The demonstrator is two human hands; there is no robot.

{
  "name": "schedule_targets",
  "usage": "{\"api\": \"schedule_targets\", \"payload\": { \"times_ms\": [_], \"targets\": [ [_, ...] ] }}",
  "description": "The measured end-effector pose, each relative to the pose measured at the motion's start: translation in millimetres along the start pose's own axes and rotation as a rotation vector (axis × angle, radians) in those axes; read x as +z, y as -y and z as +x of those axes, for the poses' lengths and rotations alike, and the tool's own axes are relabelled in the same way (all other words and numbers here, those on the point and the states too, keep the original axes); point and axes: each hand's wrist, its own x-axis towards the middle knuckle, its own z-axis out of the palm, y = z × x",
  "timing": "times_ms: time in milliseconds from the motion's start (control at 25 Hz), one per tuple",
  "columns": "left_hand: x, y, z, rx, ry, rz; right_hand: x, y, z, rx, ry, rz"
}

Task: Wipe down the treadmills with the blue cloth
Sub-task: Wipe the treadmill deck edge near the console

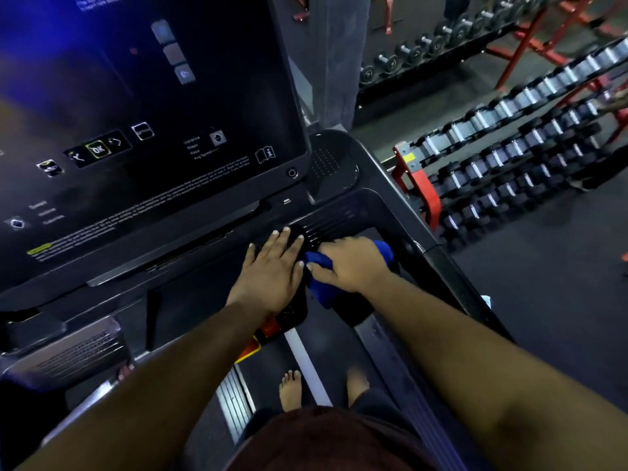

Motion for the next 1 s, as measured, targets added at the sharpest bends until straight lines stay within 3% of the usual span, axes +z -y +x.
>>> {"api": "schedule_targets", "payload": {
  "times_ms": [320, 480, 560, 640, 760, 840, 1000],
  "targets": [
    [-5.4, -1.4, -3.4, 0.010, 0.020, -0.018, 37.3, -18.5, -50.0, 0.298, -0.232, 0.027],
    [-2.0, 3.4, -2.1, 0.025, 0.020, -0.049, 6.5, -17.9, -13.9, 0.409, -0.048, 0.036],
    [-2.3, 3.6, -2.4, 0.036, 0.024, -0.064, -3.9, -1.6, 2.8, 0.347, 0.112, 0.019],
    [-4.1, 3.8, -2.2, 0.038, 0.038, -0.093, -4.5, 15.7, 7.5, 0.272, 0.148, 0.014],
    [-5.2, 4.1, -1.4, 0.039, 0.053, -0.136, 13.9, 28.1, -16.1, 0.191, -0.113, 0.053],
    [-4.0, 4.0, 0.5, 0.032, 0.058, -0.130, 36.1, 17.9, -35.9, 0.275, -0.249, 0.110],
    [-0.8, 4.0, 4.0, 0.027, 0.040, -0.116, 53.8, 36.6, -28.3, 0.902, -0.537, 0.633]
  ]
}}
